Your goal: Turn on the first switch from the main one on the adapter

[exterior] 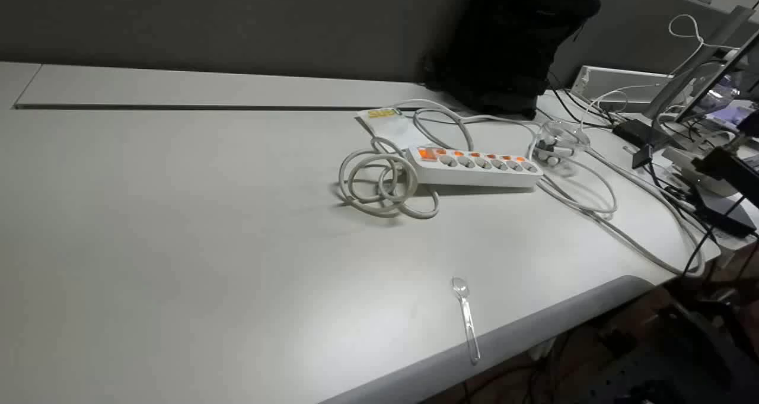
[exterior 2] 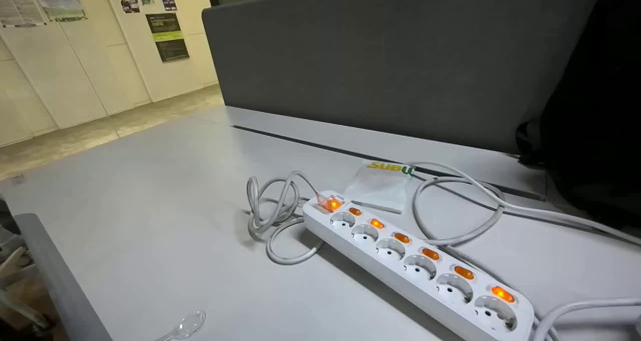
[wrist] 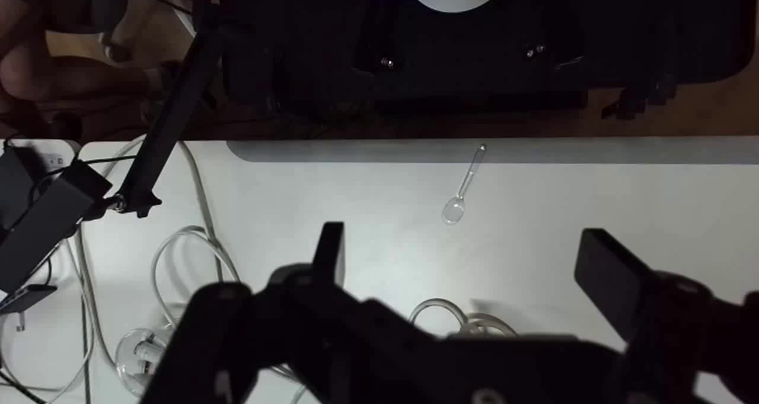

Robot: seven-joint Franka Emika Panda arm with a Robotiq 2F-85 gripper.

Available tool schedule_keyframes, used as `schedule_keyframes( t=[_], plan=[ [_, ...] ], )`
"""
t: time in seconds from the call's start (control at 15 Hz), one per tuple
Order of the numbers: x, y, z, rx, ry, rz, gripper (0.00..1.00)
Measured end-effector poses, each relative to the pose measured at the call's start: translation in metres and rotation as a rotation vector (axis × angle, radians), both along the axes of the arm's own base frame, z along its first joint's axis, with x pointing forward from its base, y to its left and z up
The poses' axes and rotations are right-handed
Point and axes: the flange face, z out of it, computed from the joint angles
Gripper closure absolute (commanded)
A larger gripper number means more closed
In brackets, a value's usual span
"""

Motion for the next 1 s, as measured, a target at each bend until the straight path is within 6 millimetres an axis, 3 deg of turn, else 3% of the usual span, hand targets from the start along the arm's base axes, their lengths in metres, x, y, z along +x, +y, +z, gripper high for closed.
schedule_keyframes(
  t=[1.0],
  plan=[
    [0.0074,-0.0047,-0.0017,0.017,-0.018,-0.002,0.00]
  ],
)
